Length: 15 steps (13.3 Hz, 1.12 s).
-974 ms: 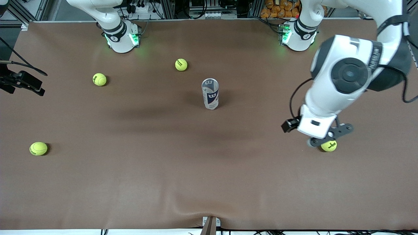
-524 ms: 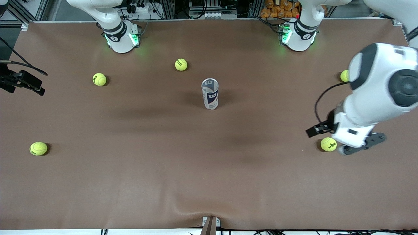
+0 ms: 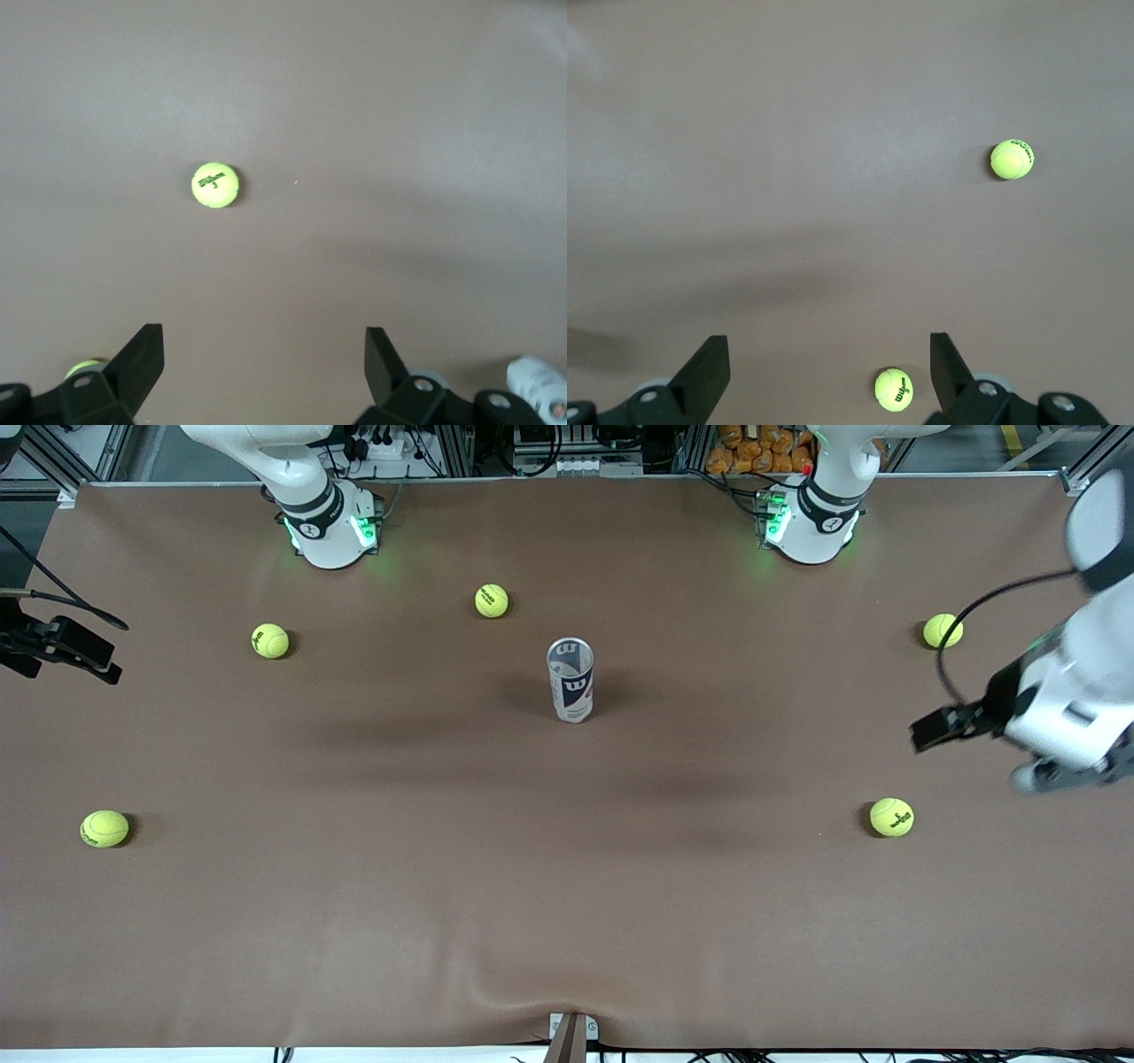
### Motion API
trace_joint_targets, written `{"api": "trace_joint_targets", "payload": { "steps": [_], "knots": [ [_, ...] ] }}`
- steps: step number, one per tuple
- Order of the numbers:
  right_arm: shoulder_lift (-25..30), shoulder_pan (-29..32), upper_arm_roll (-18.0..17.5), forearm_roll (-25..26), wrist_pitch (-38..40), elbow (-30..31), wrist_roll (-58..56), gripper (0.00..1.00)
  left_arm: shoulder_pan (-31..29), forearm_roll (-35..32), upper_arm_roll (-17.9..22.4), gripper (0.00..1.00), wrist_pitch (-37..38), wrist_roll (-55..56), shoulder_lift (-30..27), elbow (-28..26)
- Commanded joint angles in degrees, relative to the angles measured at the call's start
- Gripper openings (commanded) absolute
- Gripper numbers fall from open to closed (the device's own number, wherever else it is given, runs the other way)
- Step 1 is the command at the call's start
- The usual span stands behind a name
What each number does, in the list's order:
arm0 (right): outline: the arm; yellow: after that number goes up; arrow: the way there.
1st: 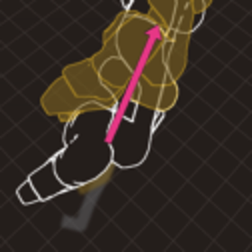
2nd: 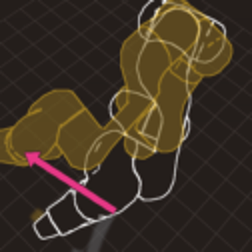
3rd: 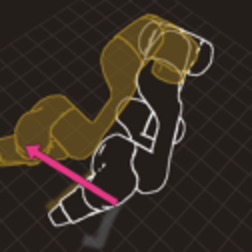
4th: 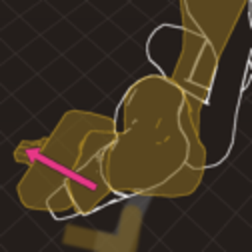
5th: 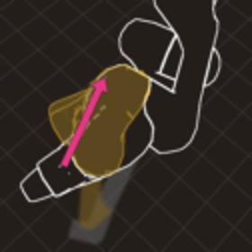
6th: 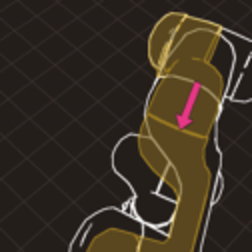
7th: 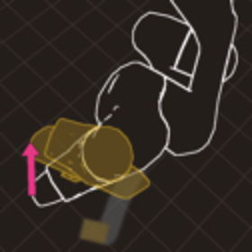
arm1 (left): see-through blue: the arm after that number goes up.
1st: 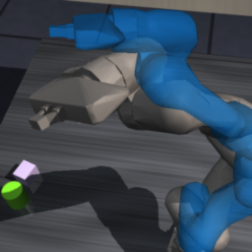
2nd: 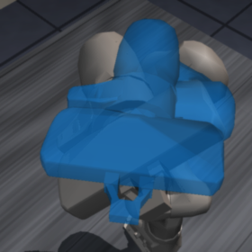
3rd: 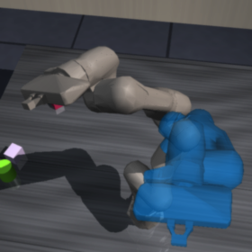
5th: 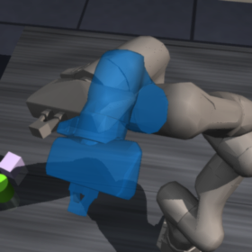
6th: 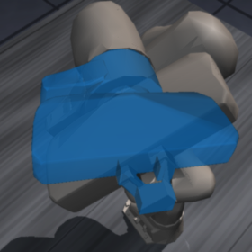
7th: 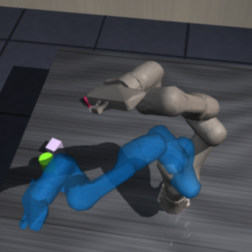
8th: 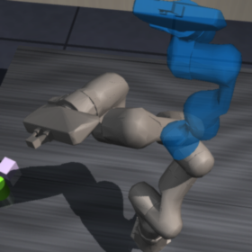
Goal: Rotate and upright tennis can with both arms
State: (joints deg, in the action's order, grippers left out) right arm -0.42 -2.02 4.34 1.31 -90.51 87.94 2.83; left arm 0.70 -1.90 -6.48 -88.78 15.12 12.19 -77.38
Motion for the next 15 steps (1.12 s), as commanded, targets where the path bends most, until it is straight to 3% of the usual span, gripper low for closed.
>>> {"api": "trace_joint_targets", "payload": {
  "steps": [1, 3, 6, 9, 13, 15],
  "knots": [
    [0.3, 0.4, -0.2, -0.8, 0.2, -0.2, 0.2, 1.0, 0.8, 2.4, 5.2, 1.0, -0.5, -5.8, -9.9, -9.5],
    [0.2, 0.4, -0.2, -0.8, 0.2, -0.2, 0.2, 1.0, 2.9, 2.4, 8.3, 1.0, 0.0, -8.4, -15.5, -13.8],
    [0.2, 0.4, -0.2, -0.8, 0.2, -0.2, 0.2, 1.0, 4.3, 2.3, 9.7, 1.0, 2.7, -9.0, -22.1, -20.4],
    [0.1, 0.5, -0.2, -0.8, 0.2, -0.2, 0.2, 1.0, 5.1, -1.4, 10.2, 1.0, 0.7, -9.1, -19.4, -17.3],
    [0.2, 0.5, -0.2, -0.8, 0.7, -0.2, 0.2, 1.0, 6.1, -1.2, 11.9, 1.0, -0.2, -11.2, -12.1, -8.9],
    [0.2, 0.5, -0.2, -0.8, 0.8, -0.3, 0.2, 1.0, 6.2, -1.0, 12.3, 1.0, 0.0, -12.0, -11.8, -7.7]
  ]
}}
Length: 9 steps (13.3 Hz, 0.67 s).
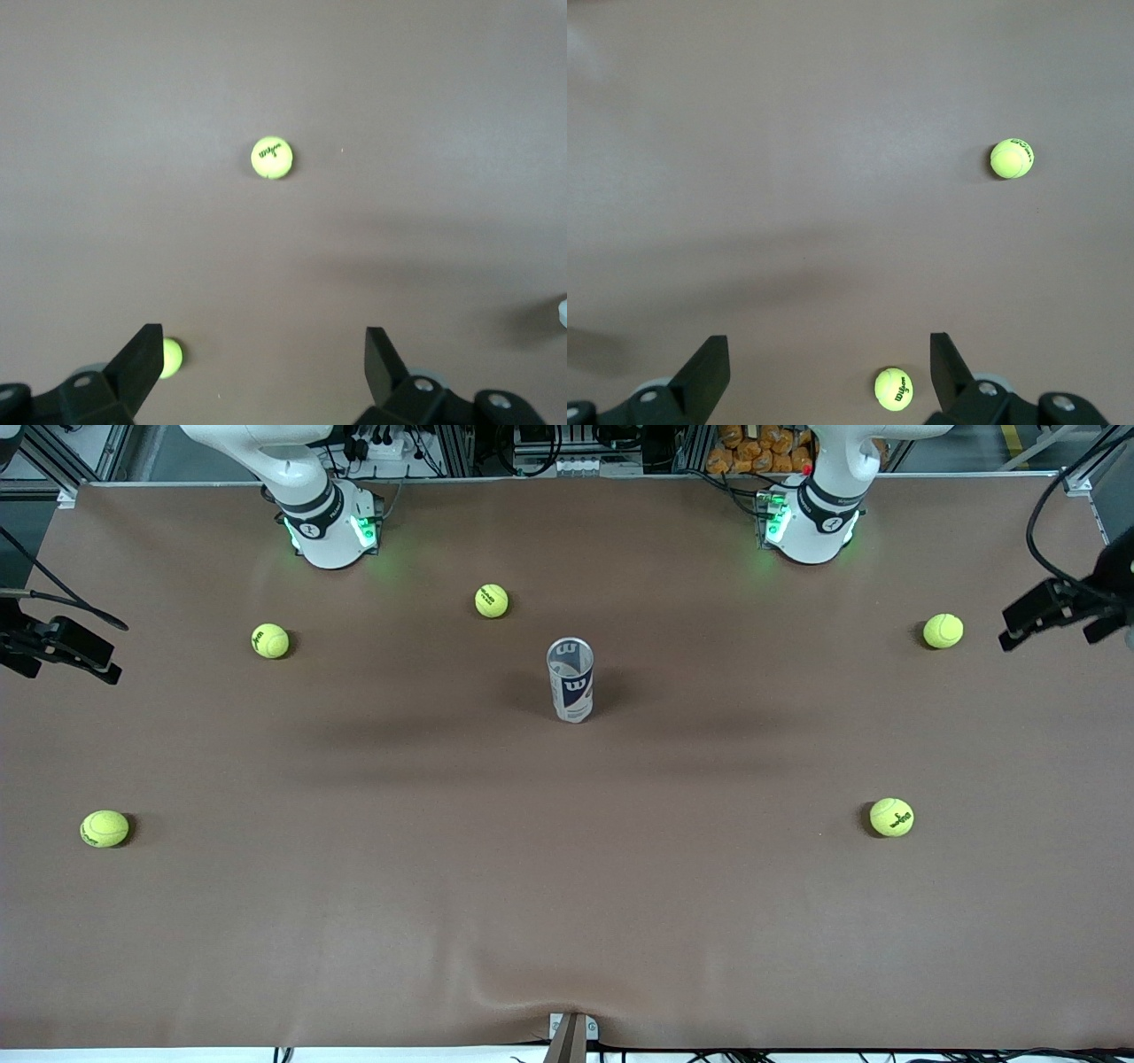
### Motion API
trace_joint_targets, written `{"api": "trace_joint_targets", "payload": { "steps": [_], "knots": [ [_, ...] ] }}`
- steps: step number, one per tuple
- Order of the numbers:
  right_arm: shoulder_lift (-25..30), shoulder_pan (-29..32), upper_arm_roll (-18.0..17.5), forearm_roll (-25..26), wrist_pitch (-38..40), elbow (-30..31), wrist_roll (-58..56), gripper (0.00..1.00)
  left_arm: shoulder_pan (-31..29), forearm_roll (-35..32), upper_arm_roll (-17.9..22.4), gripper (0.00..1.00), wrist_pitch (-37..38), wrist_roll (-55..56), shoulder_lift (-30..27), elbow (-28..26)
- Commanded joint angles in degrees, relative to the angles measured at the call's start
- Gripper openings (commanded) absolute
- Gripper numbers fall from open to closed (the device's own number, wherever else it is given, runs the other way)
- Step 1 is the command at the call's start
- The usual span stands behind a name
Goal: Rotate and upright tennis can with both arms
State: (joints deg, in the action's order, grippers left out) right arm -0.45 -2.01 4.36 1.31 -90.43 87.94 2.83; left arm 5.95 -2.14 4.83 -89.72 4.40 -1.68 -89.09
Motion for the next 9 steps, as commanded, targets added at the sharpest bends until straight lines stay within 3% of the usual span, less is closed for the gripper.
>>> {"api": "trace_joint_targets", "payload": {
  "steps": [1, 9],
  "knots": [
    [0.2, 0.4, -0.2, -0.8, 0.8, -0.2, 0.2, 1.0, 1.0, -1.2, 1.0, 1.0, 1.2, -1.3, 2.0, 4.3],
    [0.6, 0.2, -0.4, -0.8, 2.6, -0.5, 0.1, 1.0, 1.3, 0.6, 1.3, 1.0, 4.0, -0.8, 1.9, 3.2]
  ]
}}
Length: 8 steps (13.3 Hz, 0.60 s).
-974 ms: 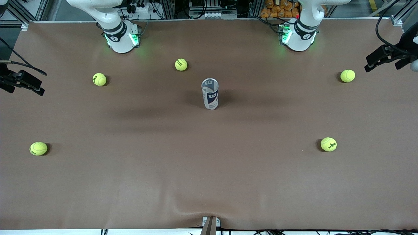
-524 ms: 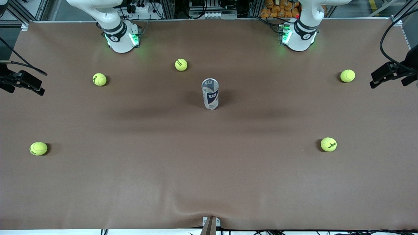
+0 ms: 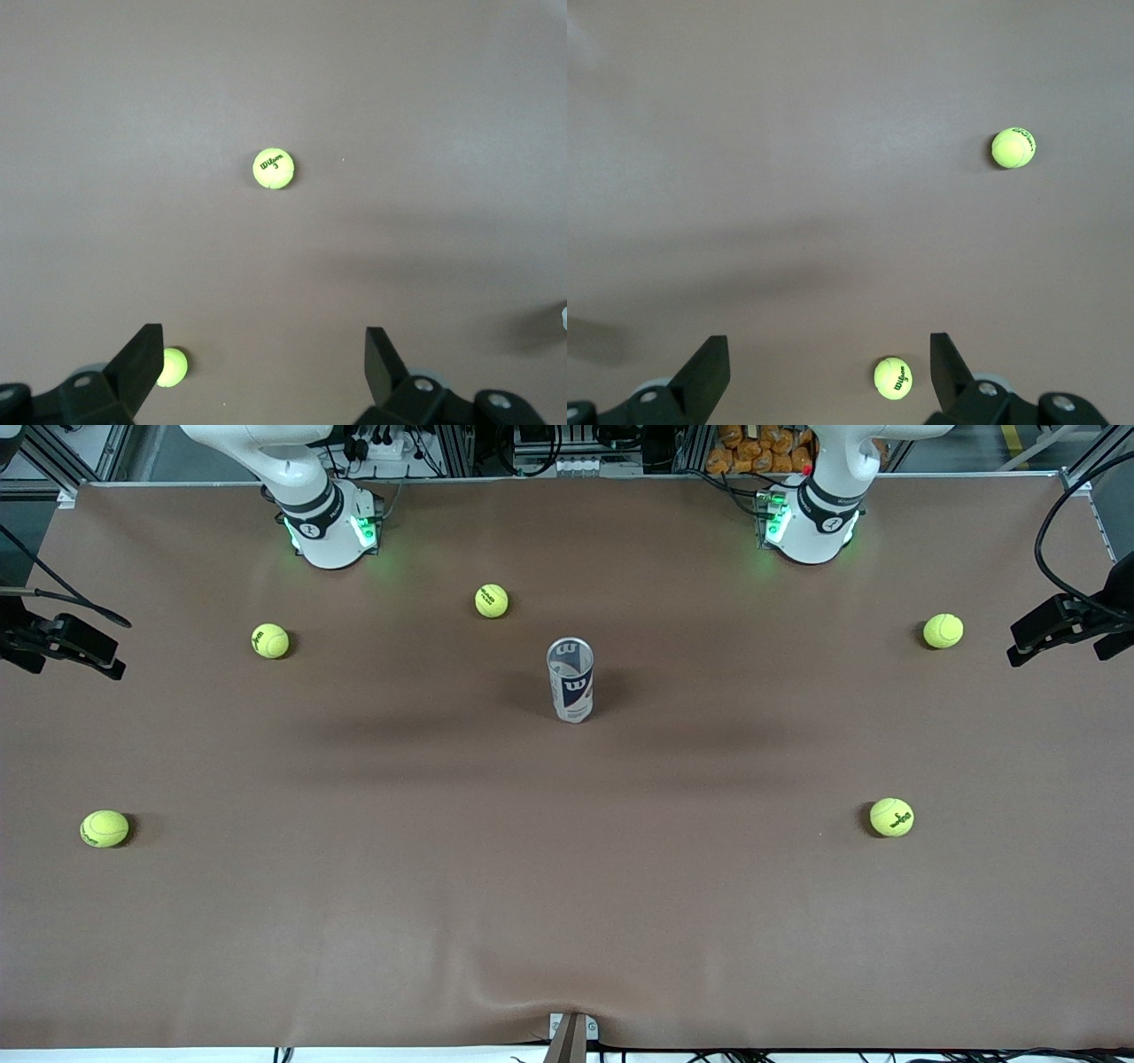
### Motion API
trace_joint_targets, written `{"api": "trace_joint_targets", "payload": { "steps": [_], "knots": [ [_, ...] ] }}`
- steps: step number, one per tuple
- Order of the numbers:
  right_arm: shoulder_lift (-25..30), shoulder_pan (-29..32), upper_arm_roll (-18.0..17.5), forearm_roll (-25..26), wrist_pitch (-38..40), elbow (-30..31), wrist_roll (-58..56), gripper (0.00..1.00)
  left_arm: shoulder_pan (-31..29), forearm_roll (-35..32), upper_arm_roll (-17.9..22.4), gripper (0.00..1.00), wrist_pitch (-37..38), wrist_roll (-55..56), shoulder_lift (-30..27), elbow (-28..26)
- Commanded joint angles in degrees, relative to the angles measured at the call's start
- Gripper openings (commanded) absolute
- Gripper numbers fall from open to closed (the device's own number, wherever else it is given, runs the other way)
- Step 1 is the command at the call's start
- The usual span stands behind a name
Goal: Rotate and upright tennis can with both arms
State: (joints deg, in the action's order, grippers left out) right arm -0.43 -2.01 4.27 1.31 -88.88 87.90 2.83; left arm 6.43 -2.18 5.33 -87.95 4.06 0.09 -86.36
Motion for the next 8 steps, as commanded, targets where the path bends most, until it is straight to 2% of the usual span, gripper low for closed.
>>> {"api": "trace_joint_targets", "payload": {
  "steps": [1, 8],
  "knots": [
    [0.8, 0.2, -0.3, -0.8, 1.2, -0.4, 0.1, 1.0, 0.8, 1.5, 1.0, 1.0, 2.3, -0.5, 0.3, 0.5],
    [0.9, 0.2, -0.2, -0.8, 1.5, -0.4, 0.0, 1.0, 0.8, 1.5, 1.0, 1.0, 2.3, -0.4, 0.3, 0.4]
  ]
}}
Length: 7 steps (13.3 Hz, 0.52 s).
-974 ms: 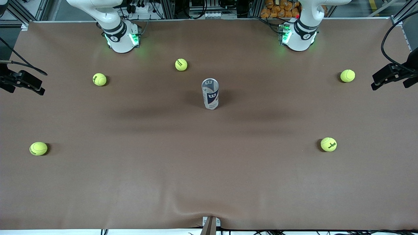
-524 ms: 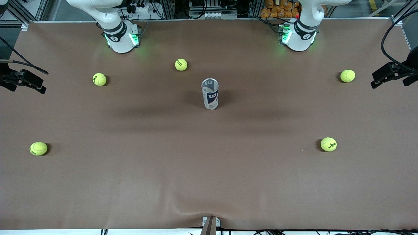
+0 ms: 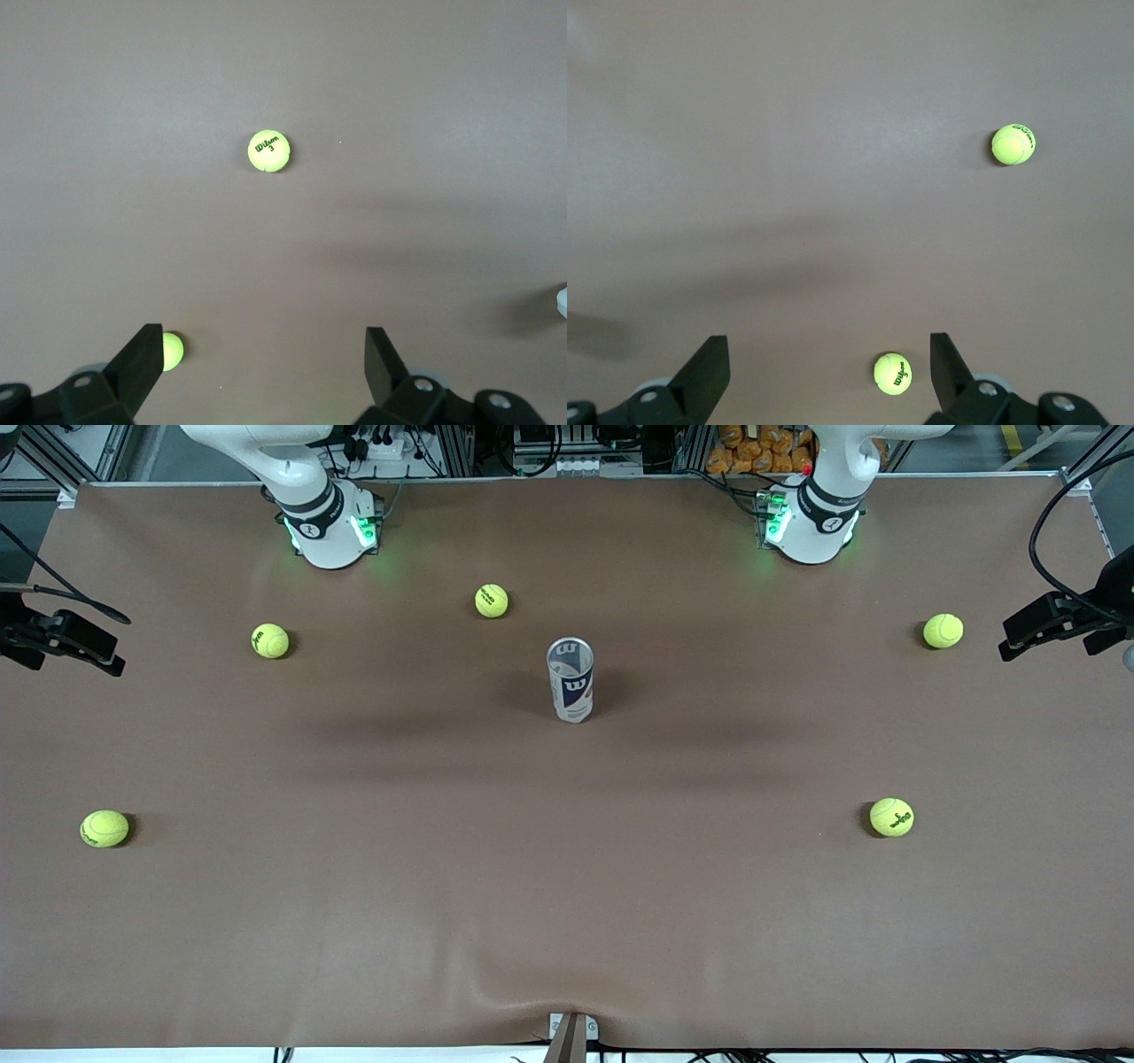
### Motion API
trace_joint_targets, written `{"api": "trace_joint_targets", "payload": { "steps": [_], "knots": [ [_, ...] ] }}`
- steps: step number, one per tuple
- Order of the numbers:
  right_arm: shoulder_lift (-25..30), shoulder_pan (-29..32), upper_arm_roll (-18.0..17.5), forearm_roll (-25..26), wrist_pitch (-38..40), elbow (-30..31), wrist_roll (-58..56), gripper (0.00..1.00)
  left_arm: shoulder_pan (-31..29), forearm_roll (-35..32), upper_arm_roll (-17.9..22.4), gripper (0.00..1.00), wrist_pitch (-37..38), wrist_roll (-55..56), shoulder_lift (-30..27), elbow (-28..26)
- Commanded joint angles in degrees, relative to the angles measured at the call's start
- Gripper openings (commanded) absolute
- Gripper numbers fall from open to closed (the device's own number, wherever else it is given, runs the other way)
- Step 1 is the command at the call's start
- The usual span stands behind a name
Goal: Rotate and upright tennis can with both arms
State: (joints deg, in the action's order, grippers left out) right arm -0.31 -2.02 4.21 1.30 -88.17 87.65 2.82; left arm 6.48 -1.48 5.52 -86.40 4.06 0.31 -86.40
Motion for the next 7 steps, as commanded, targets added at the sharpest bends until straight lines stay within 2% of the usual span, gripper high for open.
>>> {"api": "trace_joint_targets", "payload": {
  "steps": [1, 7],
  "knots": [
    [0.7, 0.3, -0.2, -0.8, 0.7, -0.1, 0.0, 1.0, 0.7, 0.7, 0.8, 1.0, 0.8, -0.5, 0.1, 0.4],
    [0.9, 0.2, -0.1, -0.8, 0.3, 0.0, -0.2, 1.0, 0.7, 0.8, 0.8, 1.0, 0.9, -0.4, 0.1, 0.4]
  ]
}}
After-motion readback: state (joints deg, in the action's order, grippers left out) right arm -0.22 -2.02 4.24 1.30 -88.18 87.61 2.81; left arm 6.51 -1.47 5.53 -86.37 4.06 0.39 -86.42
